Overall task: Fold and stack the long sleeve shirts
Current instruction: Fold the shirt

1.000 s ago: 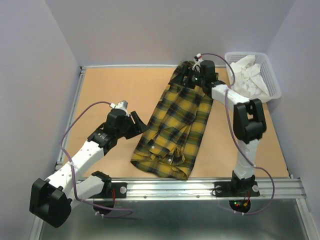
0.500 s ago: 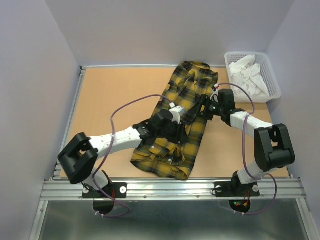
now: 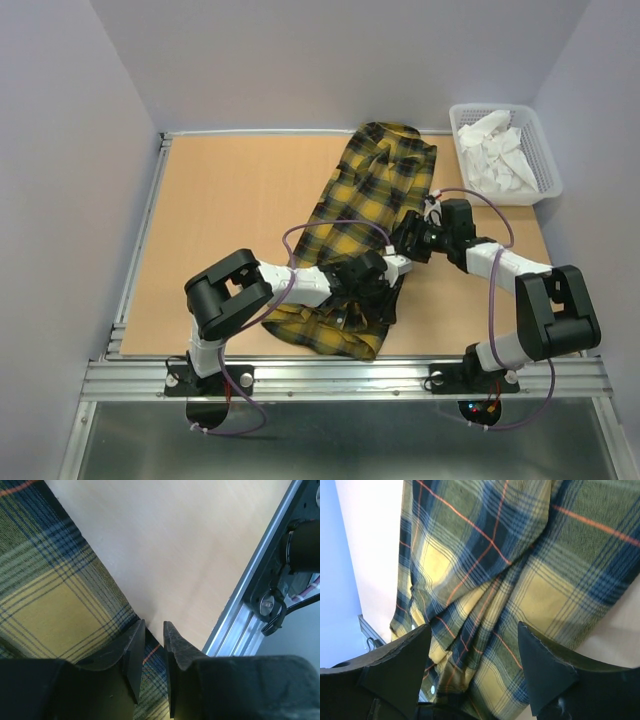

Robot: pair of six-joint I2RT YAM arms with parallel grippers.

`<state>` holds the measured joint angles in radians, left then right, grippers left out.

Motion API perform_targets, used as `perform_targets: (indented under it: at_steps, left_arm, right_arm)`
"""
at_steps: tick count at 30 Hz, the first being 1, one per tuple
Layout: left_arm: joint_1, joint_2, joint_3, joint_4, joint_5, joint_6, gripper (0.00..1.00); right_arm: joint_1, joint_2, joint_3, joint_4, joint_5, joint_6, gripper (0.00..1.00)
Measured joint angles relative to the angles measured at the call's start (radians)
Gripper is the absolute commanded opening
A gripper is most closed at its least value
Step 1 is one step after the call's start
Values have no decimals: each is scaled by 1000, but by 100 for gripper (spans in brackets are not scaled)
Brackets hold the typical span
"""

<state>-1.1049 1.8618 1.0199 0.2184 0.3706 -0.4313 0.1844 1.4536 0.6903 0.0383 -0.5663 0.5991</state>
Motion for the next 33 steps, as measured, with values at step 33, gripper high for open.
perform_targets:
  at_steps: [33]
  left_arm:
    - [-6, -96, -316, 336, 31, -85, 31]
  right_arm:
    - [-225, 508, 129, 619, -189, 136, 74]
